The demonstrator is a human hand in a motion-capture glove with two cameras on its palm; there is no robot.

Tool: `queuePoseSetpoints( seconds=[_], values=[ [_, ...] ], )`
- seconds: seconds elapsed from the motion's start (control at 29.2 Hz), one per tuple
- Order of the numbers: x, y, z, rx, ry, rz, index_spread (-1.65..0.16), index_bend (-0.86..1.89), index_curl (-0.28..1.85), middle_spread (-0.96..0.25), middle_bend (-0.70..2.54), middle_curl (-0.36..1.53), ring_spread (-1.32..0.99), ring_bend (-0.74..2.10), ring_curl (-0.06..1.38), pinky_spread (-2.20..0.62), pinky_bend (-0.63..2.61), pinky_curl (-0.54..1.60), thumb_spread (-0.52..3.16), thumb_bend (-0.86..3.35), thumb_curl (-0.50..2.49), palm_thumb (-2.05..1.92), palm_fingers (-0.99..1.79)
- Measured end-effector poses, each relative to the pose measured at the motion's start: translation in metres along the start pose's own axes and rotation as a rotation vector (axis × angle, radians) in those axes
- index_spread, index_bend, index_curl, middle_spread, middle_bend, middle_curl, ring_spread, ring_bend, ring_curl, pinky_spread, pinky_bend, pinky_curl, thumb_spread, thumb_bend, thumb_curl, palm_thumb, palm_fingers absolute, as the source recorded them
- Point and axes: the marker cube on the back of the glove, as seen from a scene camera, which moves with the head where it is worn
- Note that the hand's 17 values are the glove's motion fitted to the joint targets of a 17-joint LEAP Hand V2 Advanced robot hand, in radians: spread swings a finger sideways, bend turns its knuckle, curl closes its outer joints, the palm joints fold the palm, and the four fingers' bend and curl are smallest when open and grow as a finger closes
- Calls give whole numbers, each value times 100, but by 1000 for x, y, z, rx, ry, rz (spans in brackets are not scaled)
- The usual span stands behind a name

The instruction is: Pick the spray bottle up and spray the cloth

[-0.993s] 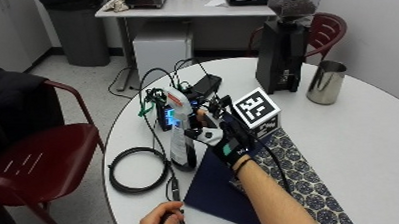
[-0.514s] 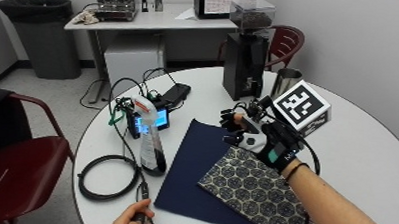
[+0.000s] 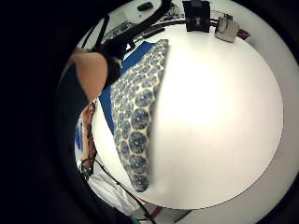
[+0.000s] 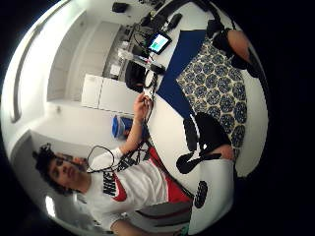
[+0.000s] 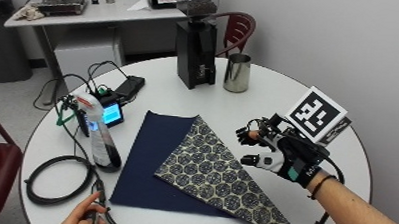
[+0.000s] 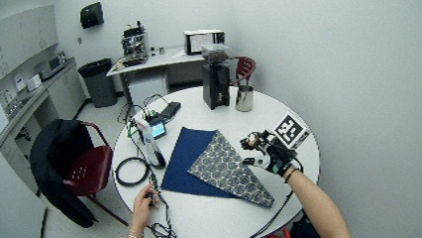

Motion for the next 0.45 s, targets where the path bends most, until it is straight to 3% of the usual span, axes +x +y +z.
queuePoseSetpoints(
  seconds=[0.45],
  values=[
    [-2,-6,0,-1,40,-37,-32,11,24,-10,30,42,-10,42,38,13,20,35,105,-2,47,89,88]
  ],
)
